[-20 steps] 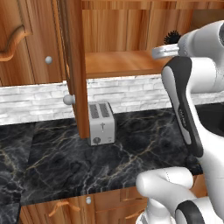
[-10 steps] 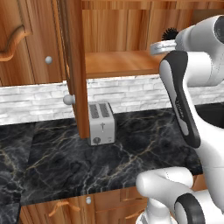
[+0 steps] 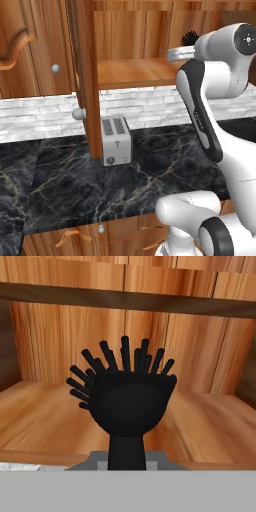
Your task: Pick up the dish brush and bar soap from the sink, and place them back in the cabinet, and close the cabinet doors.
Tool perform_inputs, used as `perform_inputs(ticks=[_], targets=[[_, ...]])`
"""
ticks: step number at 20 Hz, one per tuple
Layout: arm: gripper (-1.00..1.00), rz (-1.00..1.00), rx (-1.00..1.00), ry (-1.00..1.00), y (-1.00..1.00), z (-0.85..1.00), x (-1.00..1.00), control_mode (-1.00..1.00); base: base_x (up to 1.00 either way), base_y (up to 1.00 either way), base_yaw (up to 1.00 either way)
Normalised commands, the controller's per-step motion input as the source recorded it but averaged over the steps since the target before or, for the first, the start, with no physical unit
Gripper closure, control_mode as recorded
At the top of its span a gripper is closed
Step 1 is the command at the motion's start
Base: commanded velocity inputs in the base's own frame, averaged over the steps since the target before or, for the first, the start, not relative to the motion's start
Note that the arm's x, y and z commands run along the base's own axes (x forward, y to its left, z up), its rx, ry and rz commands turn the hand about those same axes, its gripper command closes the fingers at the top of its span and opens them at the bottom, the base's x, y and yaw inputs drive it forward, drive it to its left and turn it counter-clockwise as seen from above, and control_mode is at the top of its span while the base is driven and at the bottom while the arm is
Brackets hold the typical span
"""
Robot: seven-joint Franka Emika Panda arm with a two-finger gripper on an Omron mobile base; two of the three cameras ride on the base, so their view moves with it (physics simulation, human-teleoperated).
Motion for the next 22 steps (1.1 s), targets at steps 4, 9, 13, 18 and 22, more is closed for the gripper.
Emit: perform_inputs(ticks=[4,9,13,18,22], targets=[[1.00,0.00,0.00,-0.07,0.00,-0.07,0.29,-1.00,0.00,0.00,0.00],[1.00,0.01,0.00,-0.07,0.00,-0.06,0.30,-1.00,0.00,0.00,0.00],[1.00,0.01,0.00,-0.07,0.00,-0.04,0.26,-1.00,0.00,0.00,0.00],[1.00,0.01,0.00,-0.02,0.00,0.00,0.24,-1.00,0.00,0.00,0.00],[1.00,0.00,0.00,0.00,0.00,0.00,0.30,-1.00,0.00,0.00,0.00]])
